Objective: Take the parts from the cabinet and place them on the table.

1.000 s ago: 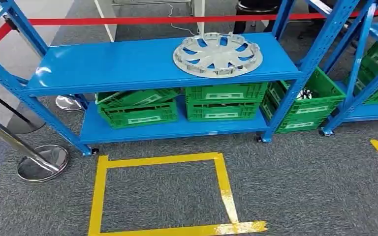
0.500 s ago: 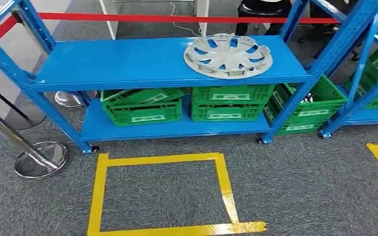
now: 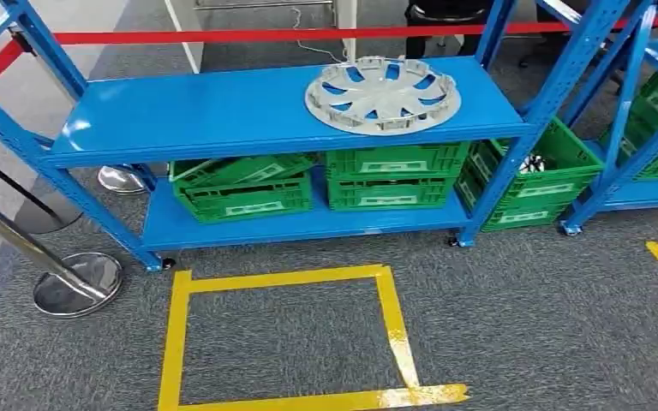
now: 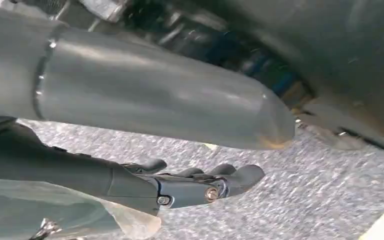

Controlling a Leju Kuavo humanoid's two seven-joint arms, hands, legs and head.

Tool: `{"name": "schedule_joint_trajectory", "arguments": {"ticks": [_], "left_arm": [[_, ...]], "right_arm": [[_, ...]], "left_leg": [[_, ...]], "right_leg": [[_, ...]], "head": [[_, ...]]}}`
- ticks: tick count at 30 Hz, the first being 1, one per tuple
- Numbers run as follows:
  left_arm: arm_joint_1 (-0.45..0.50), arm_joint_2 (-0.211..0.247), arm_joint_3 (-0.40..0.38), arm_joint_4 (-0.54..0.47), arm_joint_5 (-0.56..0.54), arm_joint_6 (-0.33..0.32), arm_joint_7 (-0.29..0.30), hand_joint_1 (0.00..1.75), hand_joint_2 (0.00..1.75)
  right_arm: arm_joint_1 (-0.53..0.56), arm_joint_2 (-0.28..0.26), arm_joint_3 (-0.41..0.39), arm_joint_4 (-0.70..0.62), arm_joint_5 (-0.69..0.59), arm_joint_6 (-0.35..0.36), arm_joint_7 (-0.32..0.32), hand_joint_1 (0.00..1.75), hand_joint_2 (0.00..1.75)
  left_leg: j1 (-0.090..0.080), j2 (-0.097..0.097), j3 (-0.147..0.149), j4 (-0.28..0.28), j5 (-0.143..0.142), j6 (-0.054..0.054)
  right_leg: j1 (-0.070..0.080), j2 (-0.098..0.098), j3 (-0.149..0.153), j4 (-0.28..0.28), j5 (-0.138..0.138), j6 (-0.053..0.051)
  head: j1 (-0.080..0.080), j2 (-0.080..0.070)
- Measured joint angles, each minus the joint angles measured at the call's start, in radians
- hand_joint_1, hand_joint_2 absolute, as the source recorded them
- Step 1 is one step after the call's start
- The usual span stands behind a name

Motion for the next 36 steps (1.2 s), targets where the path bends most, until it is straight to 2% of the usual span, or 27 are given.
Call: {"name": "schedule_joint_trajectory", "arguments": {"ticks": [1, 2, 3, 4, 6, 7, 8, 12, 13, 14, 16, 17, 18, 19, 20, 21, 22, 23, 24, 26, 28, 29, 32, 33, 34, 35, 36], "left_arm": [[0.0, 0.001, 0.0, 0.0, -0.004, 0.0, 0.0, 0.0, 0.0], [0.001, 0.001, 0.0, 0.0, -0.006, 0.0, 0.0, 0.0, 0.0], [0.003, 0.001, 0.0, 0.0, -0.007, 0.0, 0.0, 0.0, 0.0], [0.004, 0.001, 0.0, 0.0, -0.008, 0.0, 0.0, 0.0, 0.0], [0.002, 0.001, 0.0, 0.0, -0.013, 0.0, 0.0, 0.0, 0.0], [0.002, 0.001, 0.0, 0.0, -0.016, 0.0, -0.001, 0.0, 0.0], [0.0, 0.0, 0.0, 0.0, -0.016, 0.0, -0.001, 0.0, 0.0], [0.0, 0.001, 0.0, 0.0, -0.017, 0.0, -0.001, 0.0, 0.0], [0.0, 0.001, 0.0, 0.0, -0.017, 0.0, -0.001, 0.0, 0.0], [-0.002, 0.001, 0.0, 0.0, -0.018, 0.001, -0.001, 0.0, 0.0], [-0.004, -0.003, 0.0, 0.0, -0.019, 0.0, -0.001, 0.0, 0.0], [-0.004, -0.004, 0.0, 0.0, -0.019, 0.0, -0.001, 0.0, 0.0], [-0.004, -0.004, 0.0, 0.0, -0.019, 0.0, -0.001, 0.0, 0.0], [-0.003, -0.004, 0.0, 0.0, -0.019, 0.001, -0.001, 0.0, 0.0], [-0.002, -0.004, 0.0, 0.0, -0.019, 0.001, -0.001, 0.0, 0.0], [-0.001, -0.004, 0.0, 0.0, -0.02, 0.001, -0.001, 0.0, 0.0], [-0.002, -0.005, 0.0, 0.0, -0.02, 0.001, -0.001, 0.0, 0.0], [-0.004, -0.006, 0.0, 0.0, -0.022, 0.0, 0.0, 0.0, 0.0], [-0.005, -0.006, 0.0, 0.0, -0.024, 0.0, 0.0, 0.0, 0.0], [-0.007, -0.006, 0.0, 0.0, -0.026, -0.001, 0.004, 0.0, 0.0], [-0.01, -0.003, 0.0, 0.0, -0.026, -0.001, 0.004, 0.0, 0.0], [-0.009, -0.003, 0.0, 0.0, -0.026, -0.001, 0.004, 0.0, 0.0], [-0.009, -0.003, 0.0, 0.0, -0.026, -0.001, 0.004, 0.0, 0.0], [-0.006, -0.002, 0.001, 0.0, -0.024, -0.004, 0.004, 0.0, 0.0], [-0.002, 0.0, 0.001, 0.0, -0.019, -0.006, 0.004, 0.0, 0.0], [0.0, 0.002, 0.002, 0.0, -0.016, -0.009, 0.005, 0.0, 0.0], [0.0, 0.005, 0.003, 0.0, -0.015, -0.01, 0.006, 0.0, 0.0]], "right_arm": [[0.0, 0.0, -0.001, 0.0, -0.001, 0.002, -0.002, 0.0, 0.0], [0.001, 0.0, -0.002, 0.0, -0.001, 0.002, -0.002, 0.0, 0.0], [0.002, 0.0, -0.003, 0.0, -0.002, 0.003, -0.002, 0.0, 0.0], [0.001, 0.0, -0.006, 0.0, -0.004, 0.006, -0.002, 0.0, 0.0], [0.001, 0.0, -0.01, 0.0, -0.006, 0.012, -0.002, 0.0, 0.0], [0.001, 0.0, -0.011, 0.0, -0.006, 0.013, -0.003, 0.0, 0.0], [0.0, 0.0, -0.013, 0.0, -0.007, 0.014, -0.003, 0.0, 0.0], [-0.004, 0.0, -0.017, 0.0, -0.007, 0.015, -0.004, 0.0, 0.0], [-0.004, 0.0, -0.017, 0.0, -0.008, 0.017, -0.005, 0.0, 0.0], [-0.004, 0.0, -0.017, 0.0, -0.009, 0.02, -0.005, 0.0, 0.0], [-0.004, 0.0, -0.017, 0.0, -0.01, 0.024, -0.009, 0.0, 0.0], [-0.003, 0.0, -0.018, 0.0, -0.011, 0.024, -0.011, 0.0, 0.0], [-0.001, 0.0, -0.018, 0.0, -0.011, 0.027, -0.019, 0.0, 0.0], [-0.001, 0.0, -0.018, 0.0, -0.013, 0.029, -0.023, 0.0, 0.0], [-0.002, 0.0, -0.018, 0.0, -0.013, 0.03, -0.024, 0.0, 0.0], [-0.002, 0.0, -0.018, 0.0, -0.013, 0.031, -0.024, 0.0, 0.0], [-0.002, 0.0, -0.018, 0.0, -0.013, 0.032, -0.025, 0.0, 0.0], [-0.003, -0.001, -0.018, 0.0, -0.013, 0.034, -0.025, 0.0, 0.0], [-0.005, -0.001, -0.018, 0.0, -0.013, 0.034, -0.025, 0.0, 0.0], [-0.001, -0.002, -0.018, 0.0, -0.013, 0.037, -0.025, 0.0, 0.0], [-0.001, -0.002, -0.019, 0.0, -0.012, 0.037, -0.025, 0.0, 0.0], [0.0, -0.002, -0.019, 0.0, -0.011, 0.037, -0.025, 0.0, 0.0], [-0.004, -0.002, -0.019, 0.0, -0.011, 0.038, -0.025, 0.0, 0.0], [-0.002, -0.003, -0.019, 0.0, -0.01, 0.04, -0.024, 0.0, 0.0], [0.0, -0.002, -0.019, 0.0, -0.007, 0.04, -0.023, 0.0, 0.0], [0.0, -0.002, -0.019, 0.0, -0.004, 0.041, -0.022, 0.0, 0.0], [0.0, -0.001, -0.019, 0.0, 0.0, 0.041, -0.021, 0.0, 0.0]], "left_leg": [[0.002, 0.0, -0.038, 0.081, -0.032, -0.004], [0.004, 0.0, -0.064, 0.134, -0.045, -0.007], [0.007, 0.0, -0.069, 0.14, -0.032, -0.009], [0.009, 0.0, -0.055, 0.105, 0.001, -0.009], [0.011, 0.0, 0.023, -0.067, 0.101, -0.006], [0.012, 0.0, 0.052, -0.138, 0.12, -0.003], [0.007, 0.0, 0.064, -0.157, 0.103, -0.001], [0.005, -0.001, 0.065, -0.163, 0.1, 0.028], [0.009, -0.001, 0.068, -0.167, 0.102, 0.033], [0.008, -0.001, 0.068, -0.167, 0.099, 0.04], [0.006, 0.0, 0.07, -0.167, 0.095, 0.046], [0.004, 0.0, 0.071, -0.166, 0.092, 0.05], [0.003, 0.0, 0.074, -0.166, 0.09, 0.052], [0.002, -0.001, 0.079, -0.166, 0.086, 0.051], [0.001, -0.001, 0.088, -0.165, 0.08, 0.05], [0.001, -0.002, 0.098, -0.165, 0.073, 0.048], [0.001, -0.002, 0.106, -0.165, 0.066, 0.045], [-0.005, -0.002, 0.106, -0.163, 0.06, 0.038], [-0.004, -0.003, 0.103, -0.159, 0.058, 0.032], [-0.001, -0.002, 0.104, -0.166, 0.058, 0.024], [-0.001, -0.001, 0.116, -0.16, 0.043, 0.012], [-0.001, -0.001, 0.1, -0.12, 0.024, 0.005], [0.007, -0.001, -0.027, 0.108, -0.059, -0.008], [0.008, -0.001, -0.057, 0.15, -0.059, -0.01], [0.009, -0.001, -0.064, 0.144, -0.031, -0.012], [0.011, -0.001, -0.051, 0.094, 0.02, -0.011], [0.011, -0.001, -0.023, 0.011, 0.079, -0.01]], "right_leg": [[0.0, -0.001, 0.0, 0.0, -0.002, -0.002], [0.0, -0.001, 0.001, 0.001, -0.002, -0.002], [0.0, -0.001, 0.004, 0.001, -0.004, -0.002], [0.0, 0.001, 0.006, 0.001, -0.006, -0.002], [0.0, 0.002, 0.018, 0.001, -0.011, 0.005], [0.0, 0.002, 0.021, 0.001, -0.015, 0.009], [0.008, 0.003, 0.008, 0.006, -0.021, 0.018], [0.003, 0.001, 0.023, -0.002, -0.025, 0.042], [0.001, 0.002, 0.01, 0.015, -0.037, 0.046], [0.001, 0.002, -0.015, 0.06, -0.065, 0.047], [0.001, 0.002, -0.101, 0.219, -0.132, 0.05], [0.002, 0.002, -0.147, 0.291, -0.149, 0.05], [0.002, 0.002, -0.168, 0.315, -0.141, 0.051], [0.002, 0.002, -0.167, 0.297, -0.111, 0.049], [0.002, 0.002, -0.143, 0.232, -0.057, 0.046], [0.002, 0.002, -0.103, 0.136, 0.004, 0.04], [0.003, 0.002, -0.067, 0.052, 0.041, 0.035], [0.01, 0.002, -0.056, 0.04, 0.018, 0.032], [0.009, 0.002, -0.04, 0.025, 0.013, 0.028], [0.012, 0.005, -0.043, 0.028, 0.009, 0.021], [0.001, 0.004, -0.025, 0.011, 0.01, 0.013], [0.0, 0.001, -0.016, 0.008, 0.005, 0.006], [0.0, -0.001, -0.004, 0.008, -0.007, -0.001], [0.0, 0.0, 0.002, 0.008, -0.011, -0.001], [0.0, 0.002, 0.01, 0.008, -0.017, -0.001], [-0.001, 0.003, 0.02, 0.008, -0.024, 0.001], [-0.001, 0.005, 0.032, 0.008, -0.031, 0.004]], "head": [[0.002, 0.0], [0.0, 0.0], [0.001, 0.0], [0.0, 0.0], [0.0, 0.0], [0.0, 0.0], [0.0, 0.0], [0.003, 0.0], [0.004, 0.0], [0.008, 0.0], [0.01, 0.0], [0.011, 0.0], [0.011, 0.0], [0.011, 0.0], [0.011, 0.0], [0.011, 0.0], [0.011, 0.0], [0.01, 0.0], [0.01, 0.0], [0.006, 0.0], [0.007, 0.0], [-0.004, 0.0], [-0.004, 0.0], [-0.005, 0.0], [-0.005, 0.0], [-0.005, 0.0], [-0.005, 0.0]]}}
